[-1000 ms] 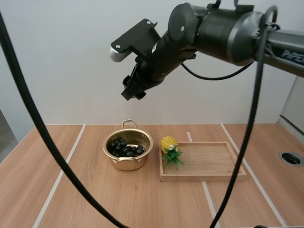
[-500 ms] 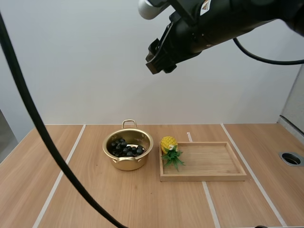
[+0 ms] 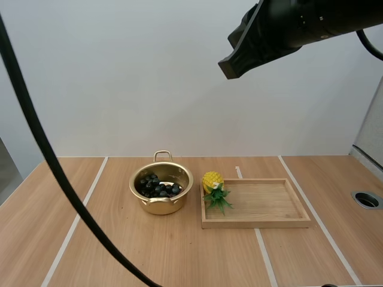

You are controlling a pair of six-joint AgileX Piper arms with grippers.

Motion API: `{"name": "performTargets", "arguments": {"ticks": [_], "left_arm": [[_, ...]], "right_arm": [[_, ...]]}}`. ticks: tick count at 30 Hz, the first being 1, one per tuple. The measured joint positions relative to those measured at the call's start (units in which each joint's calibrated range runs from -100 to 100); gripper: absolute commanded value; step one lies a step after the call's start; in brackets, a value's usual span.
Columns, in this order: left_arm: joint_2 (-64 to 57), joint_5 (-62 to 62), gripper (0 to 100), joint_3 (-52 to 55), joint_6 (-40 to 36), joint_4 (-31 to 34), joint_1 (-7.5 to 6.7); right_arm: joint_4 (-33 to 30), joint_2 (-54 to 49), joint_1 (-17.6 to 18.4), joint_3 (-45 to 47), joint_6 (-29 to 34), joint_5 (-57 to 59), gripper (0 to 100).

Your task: Open the pot, put the grape inside, and close it

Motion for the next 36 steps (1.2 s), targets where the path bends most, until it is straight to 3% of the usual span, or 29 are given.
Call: {"name": "performTargets", "arguments": {"ticks": [7, 20, 27, 36], "left_arm": [[0.8, 4.3, 0, -0.3, 0.1, 0.0, 0.0], [13.0, 31.7, 0, -0.3, 2.3, -0.2, 0.0], [16.7, 33.9, 0, -0.3, 4.7, -4.5, 0.0], [17.7, 33.9, 0, 16.1, 8.0, -6.9, 0.0]], "right_arm": [[-0.3, 0.0, 0.0, 0.0, 0.2, 1.8, 0], [-0.4, 0.0, 0.0, 0.0, 1.4, 2.4, 0], [-0.5, -0.4, 0.0, 0.0, 1.7, 2.4, 0], [-0.6, -0.5, 0.0, 0.0, 1.8, 3.5, 0]]}}
